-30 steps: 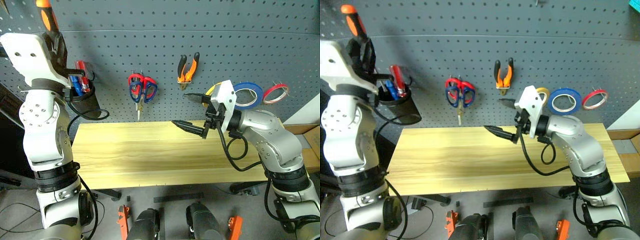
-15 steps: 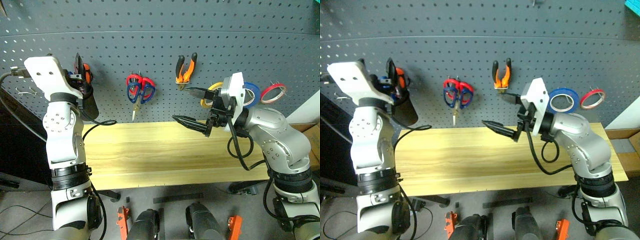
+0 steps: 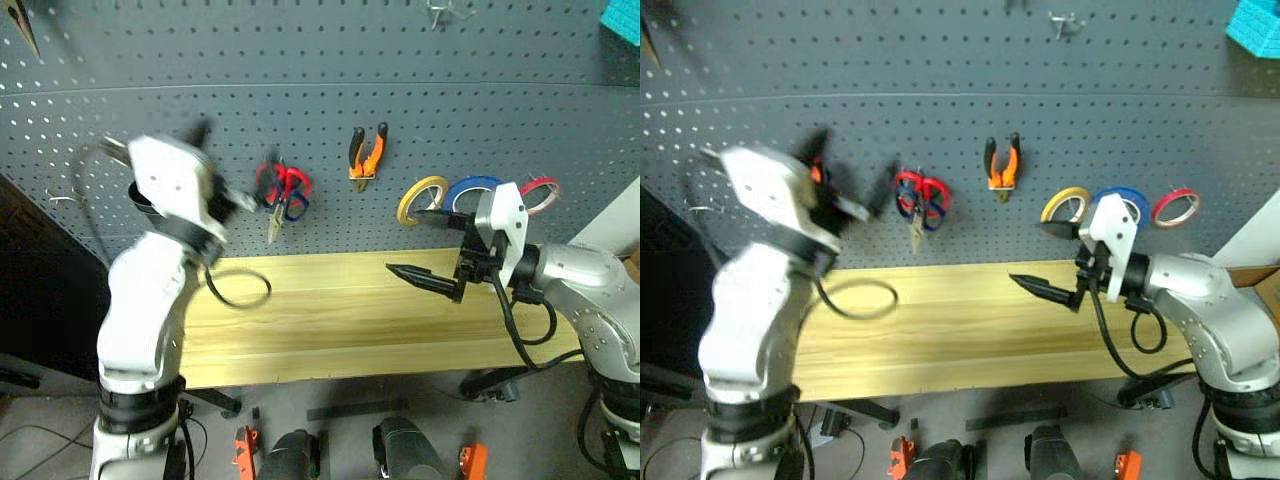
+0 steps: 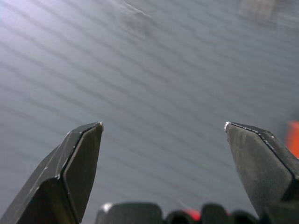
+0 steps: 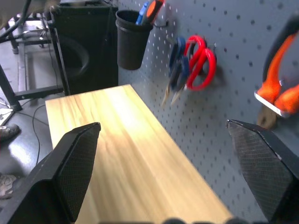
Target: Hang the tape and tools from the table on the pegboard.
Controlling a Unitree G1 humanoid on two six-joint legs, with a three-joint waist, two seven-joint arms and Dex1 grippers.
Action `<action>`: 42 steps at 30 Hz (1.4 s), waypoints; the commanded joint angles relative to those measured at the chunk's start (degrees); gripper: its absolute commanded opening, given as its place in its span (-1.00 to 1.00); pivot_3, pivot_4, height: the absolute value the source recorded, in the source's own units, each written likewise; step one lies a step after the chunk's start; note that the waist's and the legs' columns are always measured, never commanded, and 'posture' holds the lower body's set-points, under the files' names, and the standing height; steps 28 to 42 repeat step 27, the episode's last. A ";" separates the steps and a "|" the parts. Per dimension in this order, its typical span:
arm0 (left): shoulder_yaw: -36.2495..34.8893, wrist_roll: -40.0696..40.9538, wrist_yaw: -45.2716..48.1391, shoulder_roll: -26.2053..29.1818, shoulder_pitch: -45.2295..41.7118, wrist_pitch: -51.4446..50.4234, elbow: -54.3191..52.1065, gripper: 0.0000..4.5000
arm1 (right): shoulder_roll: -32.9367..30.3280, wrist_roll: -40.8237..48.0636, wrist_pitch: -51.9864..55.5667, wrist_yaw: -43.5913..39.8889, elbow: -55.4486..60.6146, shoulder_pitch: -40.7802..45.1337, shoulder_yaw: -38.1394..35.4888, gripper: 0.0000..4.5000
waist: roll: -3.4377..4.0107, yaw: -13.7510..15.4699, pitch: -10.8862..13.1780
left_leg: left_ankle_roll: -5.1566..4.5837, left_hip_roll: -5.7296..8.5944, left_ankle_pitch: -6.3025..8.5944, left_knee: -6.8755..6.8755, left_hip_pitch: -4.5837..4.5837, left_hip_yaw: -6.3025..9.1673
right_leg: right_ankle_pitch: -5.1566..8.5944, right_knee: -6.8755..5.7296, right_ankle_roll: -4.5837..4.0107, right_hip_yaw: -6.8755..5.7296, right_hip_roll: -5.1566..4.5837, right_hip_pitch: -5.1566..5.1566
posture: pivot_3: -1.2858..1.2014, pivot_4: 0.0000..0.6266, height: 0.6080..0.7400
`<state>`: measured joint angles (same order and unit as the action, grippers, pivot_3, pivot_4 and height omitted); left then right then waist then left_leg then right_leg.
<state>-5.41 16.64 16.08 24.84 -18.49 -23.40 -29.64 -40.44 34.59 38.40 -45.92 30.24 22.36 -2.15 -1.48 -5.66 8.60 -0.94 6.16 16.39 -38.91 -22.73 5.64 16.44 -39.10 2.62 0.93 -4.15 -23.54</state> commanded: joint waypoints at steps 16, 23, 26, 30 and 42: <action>1.22 -11.54 -5.16 -2.62 18.97 7.25 15.93 0.99 | 18.56 -28.94 -24.98 26.97 -20.28 -19.89 7.51 1.00 | 0.63 1.04 -4.22 | -0.02 -0.28 -0.05 0.15 1.85 0.04 | -0.42 0.18 -0.14 0.03 0.39 1.46 | -0.10 -0.97 1.00; -3.01 -9.39 -7.71 -8.42 20.64 10.45 23.03 0.99 | 26.18 -29.10 -35.15 34.25 -30.64 -19.22 2.17 1.00 | 0.75 0.93 -5.50 | 0.07 -0.55 0.00 0.13 1.90 -0.01 | -0.46 0.19 -0.22 0.11 0.69 1.48 | -0.09 -1.00 1.00; -4.48 -8.89 -8.61 -9.64 19.88 10.18 23.78 0.99 | 26.92 -27.17 -35.50 34.49 -33.29 -17.45 -0.99 1.00 | 0.82 0.93 -5.94 | 0.08 -0.69 0.00 0.10 1.93 0.00 | -0.48 0.19 -0.26 0.10 0.83 1.52 | -0.08 -1.00 1.00; -5.02 -8.71 -8.84 -10.06 19.64 10.68 24.31 0.99 | 26.58 -27.39 -35.50 34.08 -34.49 -17.01 -1.22 1.00 | 0.82 0.93 -5.94 | 0.09 -0.70 0.00 0.10 1.95 0.00 | -0.49 0.19 -0.28 0.12 0.86 1.53 | -0.08 -1.00 1.00; -5.02 -8.71 -8.84 -10.06 19.64 10.68 24.31 0.99 | 26.58 -27.39 -35.50 34.08 -34.49 -17.01 -1.22 1.00 | 0.82 0.93 -5.94 | 0.09 -0.70 0.00 0.10 1.95 0.00 | -0.49 0.19 -0.28 0.12 0.86 1.53 | -0.08 -1.00 1.00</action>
